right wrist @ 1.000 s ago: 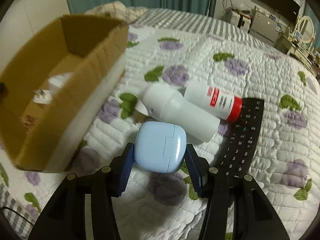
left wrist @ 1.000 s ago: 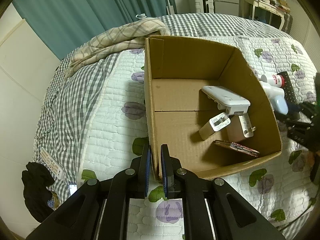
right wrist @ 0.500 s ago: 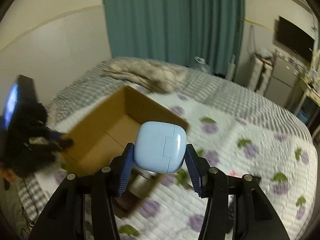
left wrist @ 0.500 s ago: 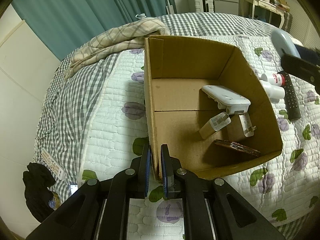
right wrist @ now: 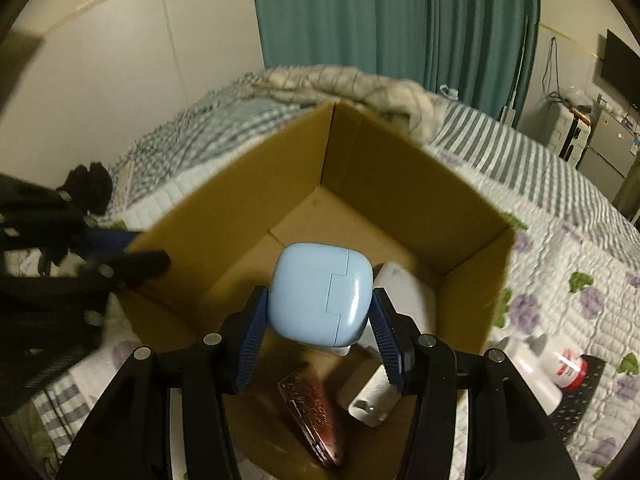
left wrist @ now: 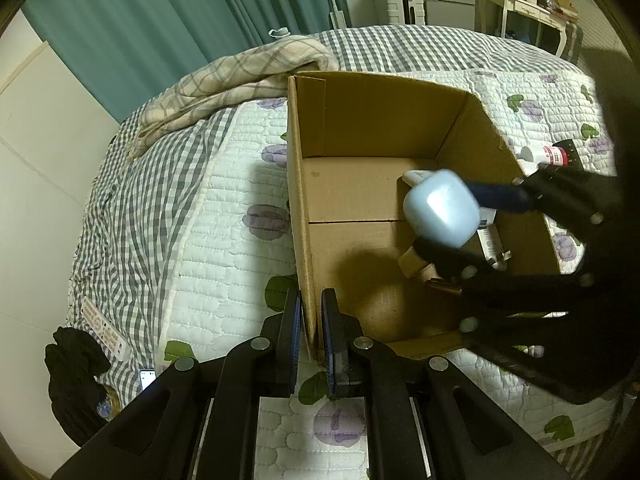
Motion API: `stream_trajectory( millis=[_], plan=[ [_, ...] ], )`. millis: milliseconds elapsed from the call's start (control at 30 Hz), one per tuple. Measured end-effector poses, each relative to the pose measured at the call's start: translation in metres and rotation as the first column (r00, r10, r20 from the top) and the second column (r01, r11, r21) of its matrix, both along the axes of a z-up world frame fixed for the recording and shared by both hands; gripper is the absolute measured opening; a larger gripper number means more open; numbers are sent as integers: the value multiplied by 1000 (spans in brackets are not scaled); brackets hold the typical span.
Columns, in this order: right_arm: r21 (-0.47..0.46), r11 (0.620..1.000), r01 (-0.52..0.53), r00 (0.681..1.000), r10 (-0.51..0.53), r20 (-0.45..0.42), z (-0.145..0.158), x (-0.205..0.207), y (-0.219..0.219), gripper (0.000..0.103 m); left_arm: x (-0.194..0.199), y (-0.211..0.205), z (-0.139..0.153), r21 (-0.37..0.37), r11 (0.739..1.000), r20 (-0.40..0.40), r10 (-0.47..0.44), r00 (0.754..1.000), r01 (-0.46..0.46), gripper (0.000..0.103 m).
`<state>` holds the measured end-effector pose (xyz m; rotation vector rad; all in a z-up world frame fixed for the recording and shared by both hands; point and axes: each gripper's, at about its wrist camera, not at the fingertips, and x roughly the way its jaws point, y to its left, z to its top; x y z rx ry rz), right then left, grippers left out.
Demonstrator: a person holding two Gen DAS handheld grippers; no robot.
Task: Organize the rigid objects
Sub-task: 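Carry the earbud case into the box and release it with the right tool, then move the right tool to the black TV remote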
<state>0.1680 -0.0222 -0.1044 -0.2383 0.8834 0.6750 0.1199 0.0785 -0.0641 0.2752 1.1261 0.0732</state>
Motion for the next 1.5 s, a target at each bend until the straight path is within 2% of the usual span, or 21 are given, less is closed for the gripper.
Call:
stream_trajectory(
  millis=[233, 400, 467, 533, 667, 800, 933, 1067, 1233, 1433, 1500],
  plan=[
    [3, 1000, 11, 1000, -11, -17, -6, 1, -1, 51, 0, -1, -1, 1, 1000, 0, 2, 1000, -2, 9],
    [16, 1000, 20, 1000, -19, -25, -2, 1, -6, 51, 0, -1, -1, 0, 1000, 0, 1, 1000, -1, 9],
    [47, 999, 21, 1000, -20, -18, 6, -1, -13, 52, 0, 0, -1, -1, 1000, 0, 1, 1000, -1, 9],
    [71, 997, 37, 999, -38, 1, 18, -4, -23, 71, -1, -1, -1, -1, 1000, 1, 3, 1000, -3, 9],
    [89, 991, 98, 990, -106, 90, 55, -8, -57, 75, 0, 0, -1, -2, 1000, -2, 8, 1000, -8, 9],
    [51, 981, 185, 964, -191, 184, 84, -13, -94, 79, 0, 0, -2, 2, 1000, 0, 9, 1000, -9, 9],
    [-18, 940, 340, 914, -325, 244, 94, -13, -142, 79, 0, 0, -3, -4, 1000, 2, 9, 1000, -9, 9],
    [-37, 903, 428, 886, -412, 213, 81, -10, -179, 79, 0, 0, -2, -3, 1000, 3, 10, 1000, -10, 9],
    [-105, 850, 516, 855, -503, 131, 33, -10, -217, 79, 0, 1, -2, -9, 1000, 1, 10, 1000, -10, 9],
    [-185, 820, 542, 838, -545, 36, -28, -5, -236, 79, 1, 2, -1, -9, 1000, 1, 9, 1000, -9, 9],
    [-189, 822, 538, 838, -546, 12, -36, 0, -238, 79, 1, 2, -1, -9, 1000, 1, 10, 1000, -10, 9]
  ],
)
